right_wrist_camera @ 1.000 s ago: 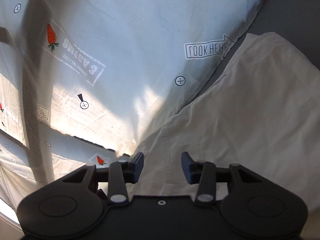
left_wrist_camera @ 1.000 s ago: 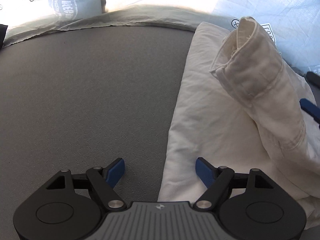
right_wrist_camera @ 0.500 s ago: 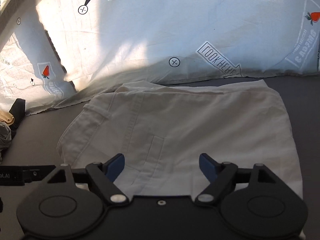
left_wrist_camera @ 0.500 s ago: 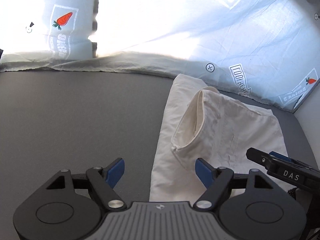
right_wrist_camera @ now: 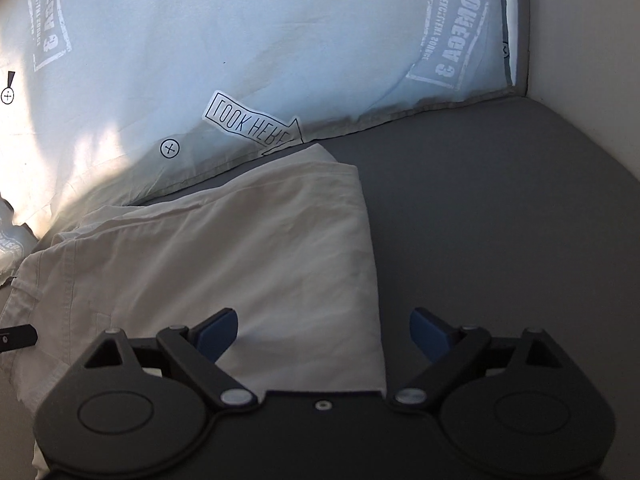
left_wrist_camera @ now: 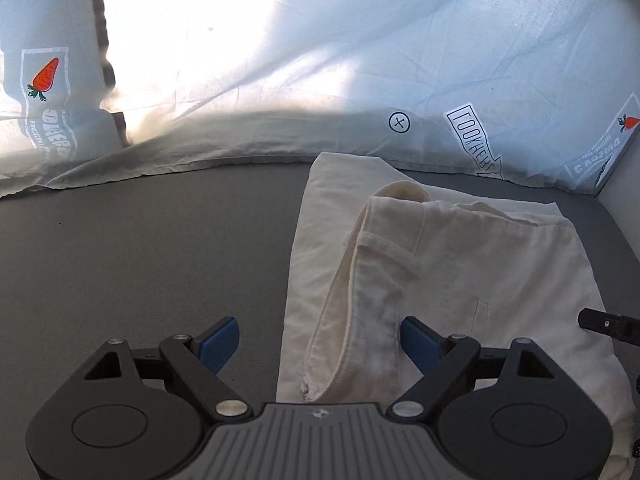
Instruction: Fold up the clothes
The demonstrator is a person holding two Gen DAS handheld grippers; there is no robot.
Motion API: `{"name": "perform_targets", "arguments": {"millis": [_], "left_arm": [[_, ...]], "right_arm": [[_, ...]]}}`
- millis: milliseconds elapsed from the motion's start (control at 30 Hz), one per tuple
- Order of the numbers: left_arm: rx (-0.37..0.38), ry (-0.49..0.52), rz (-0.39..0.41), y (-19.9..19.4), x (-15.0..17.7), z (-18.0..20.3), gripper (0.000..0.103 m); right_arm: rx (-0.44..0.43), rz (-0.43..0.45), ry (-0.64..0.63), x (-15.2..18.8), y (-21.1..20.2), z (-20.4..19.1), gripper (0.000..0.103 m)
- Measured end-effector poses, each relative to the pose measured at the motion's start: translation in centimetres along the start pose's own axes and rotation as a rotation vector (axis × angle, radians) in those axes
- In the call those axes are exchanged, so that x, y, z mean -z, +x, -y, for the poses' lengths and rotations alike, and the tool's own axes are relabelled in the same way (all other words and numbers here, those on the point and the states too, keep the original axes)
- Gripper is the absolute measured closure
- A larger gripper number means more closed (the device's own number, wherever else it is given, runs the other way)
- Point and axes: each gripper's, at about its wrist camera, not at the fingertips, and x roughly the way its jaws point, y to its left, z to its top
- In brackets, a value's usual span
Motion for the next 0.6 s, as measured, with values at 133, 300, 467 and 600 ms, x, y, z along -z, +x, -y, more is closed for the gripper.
{"name": "perform_targets", "arguments": {"millis": [133,300,467,600], "left_arm": [[0.059,-0.062,-0.035,1.8,0.1,-1.1,0.014],[0.155,-0.118,-0.032,2.7,0.9,-1.2,0.040],[0.136,-0.160,0.010,1.6,1.3,-0.3,0.072],[0.116,-0.117,0.063,-0.6,1.1,1.6,0.087]], "right_arm": [[-0.016,-0.033,0.021,-0.1,1.6,0.0,0.016],[-0.071,-0.073,0.079,-0.6,2.2,0.7,0.022],[-0.087,-0.054,0.120,-1.1,1.1,0.7,0.090],[-0.120,0.049,0.122,-1.5,-1.9,0.3,0.096]]}}
